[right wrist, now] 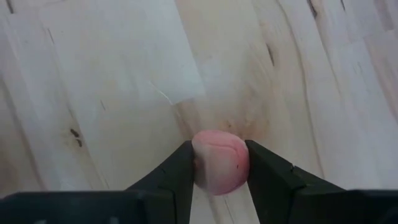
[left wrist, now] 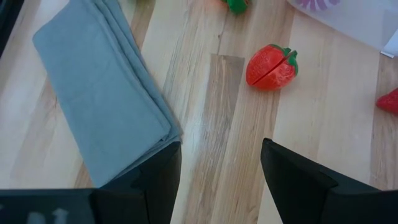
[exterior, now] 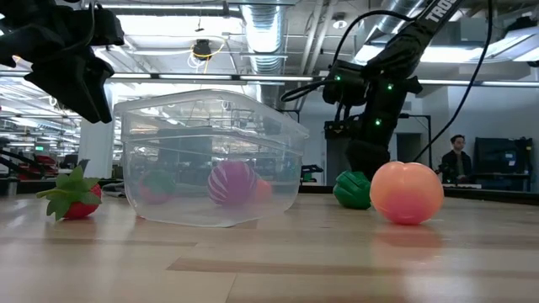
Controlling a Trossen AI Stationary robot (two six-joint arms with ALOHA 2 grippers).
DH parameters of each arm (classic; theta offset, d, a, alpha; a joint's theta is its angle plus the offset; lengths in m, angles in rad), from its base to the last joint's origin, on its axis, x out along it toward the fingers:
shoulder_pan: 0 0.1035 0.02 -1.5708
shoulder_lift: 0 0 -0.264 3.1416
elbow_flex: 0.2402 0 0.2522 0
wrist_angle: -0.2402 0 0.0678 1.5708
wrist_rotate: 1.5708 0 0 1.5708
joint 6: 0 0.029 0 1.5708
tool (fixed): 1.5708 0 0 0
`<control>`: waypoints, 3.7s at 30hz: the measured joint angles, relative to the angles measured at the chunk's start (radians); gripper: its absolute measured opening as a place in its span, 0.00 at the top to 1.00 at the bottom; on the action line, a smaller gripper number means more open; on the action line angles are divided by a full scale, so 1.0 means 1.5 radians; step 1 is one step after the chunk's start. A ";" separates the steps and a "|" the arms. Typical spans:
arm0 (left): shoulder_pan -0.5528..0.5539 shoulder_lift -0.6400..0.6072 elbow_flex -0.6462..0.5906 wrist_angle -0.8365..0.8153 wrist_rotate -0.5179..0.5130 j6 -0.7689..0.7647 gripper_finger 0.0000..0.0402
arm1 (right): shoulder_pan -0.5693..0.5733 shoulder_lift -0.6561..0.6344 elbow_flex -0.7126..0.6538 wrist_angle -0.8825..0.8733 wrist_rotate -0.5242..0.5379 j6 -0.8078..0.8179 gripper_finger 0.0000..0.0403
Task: Pick and placing Produce into tupperware
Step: Put the pink peach into the transparent bin, then put the green bell pepper into the transparent bin
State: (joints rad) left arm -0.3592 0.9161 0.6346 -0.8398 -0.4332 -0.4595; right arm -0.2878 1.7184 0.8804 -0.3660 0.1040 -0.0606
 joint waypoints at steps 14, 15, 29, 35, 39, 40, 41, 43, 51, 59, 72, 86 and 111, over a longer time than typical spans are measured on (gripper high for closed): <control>0.000 0.000 0.000 0.000 0.000 0.000 0.48 | 0.000 -0.057 0.001 -0.014 -0.002 0.000 0.63; 0.000 0.000 0.000 0.000 0.000 0.000 0.48 | 0.000 -0.069 0.001 -0.017 -0.002 0.000 0.63; 0.000 0.000 0.000 0.000 0.000 -0.006 0.48 | 0.045 -0.260 0.001 -0.017 -0.057 0.019 0.62; 0.000 0.000 0.000 0.000 0.000 -0.009 0.48 | 0.109 -0.312 0.001 0.022 -0.076 0.024 0.60; 0.000 0.000 0.000 0.003 0.000 -0.013 0.48 | 0.153 -0.324 0.001 0.069 -0.087 0.022 0.60; 0.000 0.000 0.000 0.003 0.000 -0.014 0.48 | 0.164 -0.324 0.001 0.081 -0.088 0.022 0.60; 0.000 0.000 0.000 0.004 0.000 -0.014 0.48 | 0.175 -0.324 0.001 0.089 -0.088 0.022 0.60; 0.000 0.000 0.000 0.012 0.001 -0.014 0.48 | 0.197 -0.322 0.001 0.109 -0.088 0.019 0.61; 0.000 0.000 0.000 0.020 0.001 -0.012 0.48 | 0.263 -0.261 0.001 0.209 -0.088 0.006 0.61; 0.000 0.000 0.000 0.030 0.001 -0.005 0.48 | 0.284 -0.172 0.000 0.332 -0.089 0.000 0.60; 0.000 0.000 0.000 0.031 0.000 0.000 0.48 | 0.288 -0.040 0.001 0.516 -0.152 0.022 0.60; 0.000 0.000 0.000 0.031 0.001 -0.003 0.48 | 0.292 0.104 0.120 0.475 -0.207 0.023 0.60; 0.000 0.000 0.000 0.060 0.000 0.001 0.48 | 0.292 0.102 0.124 0.419 -0.190 0.035 0.39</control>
State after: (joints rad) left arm -0.3588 0.9157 0.6346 -0.7493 -0.4328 -0.4583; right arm 0.1505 1.8720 1.0668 0.2620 -0.1806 -0.0082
